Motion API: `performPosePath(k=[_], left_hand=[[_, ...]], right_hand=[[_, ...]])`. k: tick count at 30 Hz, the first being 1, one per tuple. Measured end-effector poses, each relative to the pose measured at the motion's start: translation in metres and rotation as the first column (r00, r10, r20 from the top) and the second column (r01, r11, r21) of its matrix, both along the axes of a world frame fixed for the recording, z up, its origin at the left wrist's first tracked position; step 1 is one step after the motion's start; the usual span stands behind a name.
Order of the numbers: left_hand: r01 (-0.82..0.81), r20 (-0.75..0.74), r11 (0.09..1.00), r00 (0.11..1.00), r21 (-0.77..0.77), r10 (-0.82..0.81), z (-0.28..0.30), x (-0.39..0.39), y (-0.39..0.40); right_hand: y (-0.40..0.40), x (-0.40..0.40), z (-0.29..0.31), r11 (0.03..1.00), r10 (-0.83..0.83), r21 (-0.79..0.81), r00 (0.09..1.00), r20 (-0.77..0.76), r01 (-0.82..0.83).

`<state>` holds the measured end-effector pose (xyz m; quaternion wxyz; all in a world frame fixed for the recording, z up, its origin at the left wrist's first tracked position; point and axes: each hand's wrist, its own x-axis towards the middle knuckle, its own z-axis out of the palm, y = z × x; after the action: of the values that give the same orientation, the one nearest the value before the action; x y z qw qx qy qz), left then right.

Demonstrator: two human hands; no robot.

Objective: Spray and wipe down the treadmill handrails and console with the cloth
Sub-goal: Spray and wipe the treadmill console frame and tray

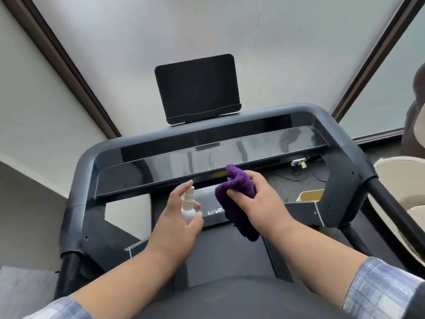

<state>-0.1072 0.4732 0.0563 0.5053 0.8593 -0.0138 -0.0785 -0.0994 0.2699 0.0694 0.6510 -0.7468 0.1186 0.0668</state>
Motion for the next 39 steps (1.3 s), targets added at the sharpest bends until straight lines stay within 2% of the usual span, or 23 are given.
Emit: performPosePath(k=[7, 11, 12, 14, 16, 19, 20, 21, 26, 30, 34, 36, 39], left_hand=[[-0.006, -0.075, 1.0, 0.997, -0.003, 0.006, -0.007, 0.061, -0.038], [-0.081, -0.063, 0.997, 0.995, -0.007, 0.081, 0.003, 0.099, -0.055], [-0.102, -0.049, 0.995, 0.994, 0.001, 0.102, 0.005, 0.108, -0.061], [-0.135, -0.033, 0.991, 0.99, 0.027, 0.136, 0.007, 0.123, -0.072], [-0.158, -0.042, 0.986, 0.986, 0.061, 0.16, 0.008, 0.134, -0.083], [-0.215, -0.066, 0.97, 0.973, 0.109, 0.223, 0.006, 0.142, -0.092], [-0.237, -0.073, 0.963, 0.966, 0.129, 0.247, 0.005, 0.143, -0.094], [-0.254, -0.08, 0.956, 0.96, 0.147, 0.268, 0.004, 0.143, -0.095], [-0.305, -0.104, 0.922, 0.936, 0.237, 0.337, -0.002, 0.144, -0.098], [-0.342, -0.114, 0.905, 0.919, 0.253, 0.379, -0.005, 0.149, -0.103], [-0.353, -0.094, 0.897, 0.916, 0.266, 0.389, -0.006, 0.149, -0.108], [-0.363, -0.093, 0.889, 0.911, 0.28, 0.401, -0.007, 0.147, -0.11], [-0.389, -0.11, 0.879, 0.896, 0.276, 0.431, -0.008, 0.145, -0.111]], right_hand=[[-0.035, 0.07, -0.007, 0.997, 0.073, -0.022, 0.997, -0.025, -0.074], [-0.065, 0.13, 0.016, 0.965, 0.233, -0.124, 0.972, -0.002, -0.232], [-0.073, 0.148, 0.019, 0.939, 0.289, -0.197, 0.957, 0.007, -0.282], [-0.085, 0.185, 0.015, 0.821, 0.396, -0.455, 0.918, 0.02, -0.344], [-0.089, 0.218, -0.002, 0.617, 0.512, -0.698, 0.859, 0.004, -0.364], [-0.087, 0.245, -0.038, 0.277, 0.632, -0.846, 0.75, -0.196, -0.455], [-0.087, 0.247, -0.051, 0.2, 0.645, -0.858, 0.723, -0.248, -0.473], [-0.088, 0.247, -0.061, 0.163, 0.656, -0.867, 0.708, -0.26, -0.47], [-0.108, 0.242, -0.082, 0.195, 0.741, -0.915, 0.664, -0.099, -0.353], [-0.115, 0.247, -0.089, 0.059, 0.803, -0.907, 0.559, -0.205, -0.417], [-0.104, 0.251, -0.095, -0.031, 0.821, -0.911, 0.51, -0.258, -0.412], [-0.096, 0.254, -0.098, -0.058, 0.836, -0.919, 0.484, -0.258, -0.389], [-0.082, 0.255, -0.099, -0.051, 0.853, -0.919, 0.461, -0.243, -0.39]])
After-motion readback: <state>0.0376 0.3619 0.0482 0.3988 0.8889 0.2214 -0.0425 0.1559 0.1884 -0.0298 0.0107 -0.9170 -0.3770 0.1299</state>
